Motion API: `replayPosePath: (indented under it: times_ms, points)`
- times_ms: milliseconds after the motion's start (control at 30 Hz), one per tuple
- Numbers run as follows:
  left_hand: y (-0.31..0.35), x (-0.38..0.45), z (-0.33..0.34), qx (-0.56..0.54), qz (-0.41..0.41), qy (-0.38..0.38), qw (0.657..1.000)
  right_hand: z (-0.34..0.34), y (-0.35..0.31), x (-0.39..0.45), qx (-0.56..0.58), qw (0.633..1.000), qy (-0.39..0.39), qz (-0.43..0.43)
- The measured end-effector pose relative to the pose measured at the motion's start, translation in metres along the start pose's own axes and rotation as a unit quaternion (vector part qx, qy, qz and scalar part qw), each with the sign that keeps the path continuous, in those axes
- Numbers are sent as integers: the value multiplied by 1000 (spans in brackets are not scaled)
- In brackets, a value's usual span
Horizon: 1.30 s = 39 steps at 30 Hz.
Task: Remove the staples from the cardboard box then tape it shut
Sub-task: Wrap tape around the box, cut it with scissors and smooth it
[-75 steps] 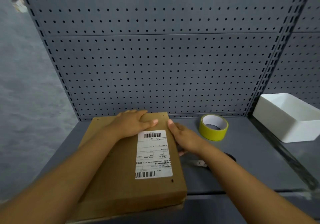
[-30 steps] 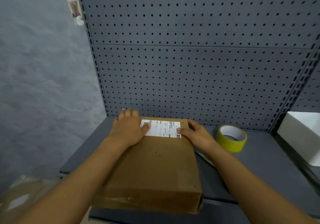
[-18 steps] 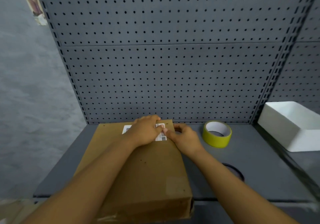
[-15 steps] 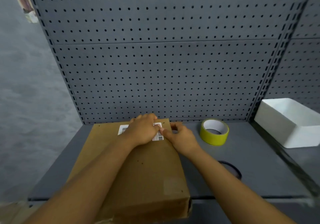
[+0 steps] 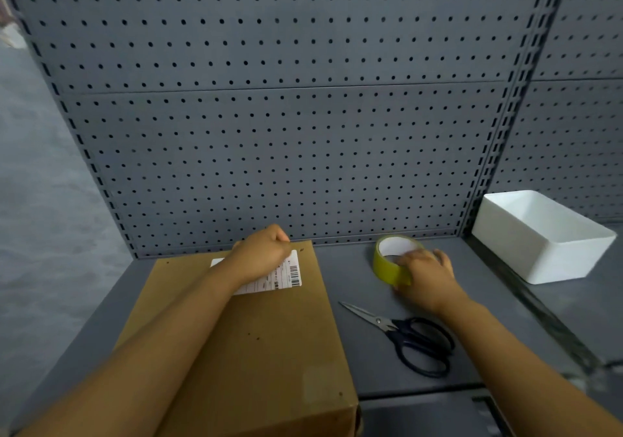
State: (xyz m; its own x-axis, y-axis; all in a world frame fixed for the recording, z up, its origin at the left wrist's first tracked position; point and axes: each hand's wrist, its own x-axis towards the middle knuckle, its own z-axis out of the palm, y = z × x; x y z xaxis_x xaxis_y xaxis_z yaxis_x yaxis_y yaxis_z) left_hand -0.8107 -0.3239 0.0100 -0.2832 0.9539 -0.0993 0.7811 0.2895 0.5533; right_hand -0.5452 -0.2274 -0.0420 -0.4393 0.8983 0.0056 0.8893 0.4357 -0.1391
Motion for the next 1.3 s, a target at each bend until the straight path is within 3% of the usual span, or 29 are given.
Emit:
replayPosePath:
  times_ms: [67, 167, 267, 467, 900, 1167, 1300]
  points:
    - [2, 4, 3, -47, -1, 39, 998, -1, -2, 3, -11, 1000, 9, 12]
    - [14, 10, 7, -117, 23, 62, 991, -8, -17, 5, 110, 993, 15, 34]
    - [31, 17, 9, -177, 58, 45, 982, -22, -39, -1, 260, 965, 21, -6]
    - [56, 23, 9, -268, 37, -7, 963, -39, -59, -6, 382, 918, 53, -93]
    - [45, 9, 9, -249, 89, 20, 964, -43, -67, -5, 414, 902, 42, -112]
    - [35, 8, 6, -284, 81, 114, 949, -40, -73, -1, 418, 897, 33, -139]
    - [33, 8, 5, -328, 58, 91, 939, -37, -72, -4, 437, 884, 20, -165]
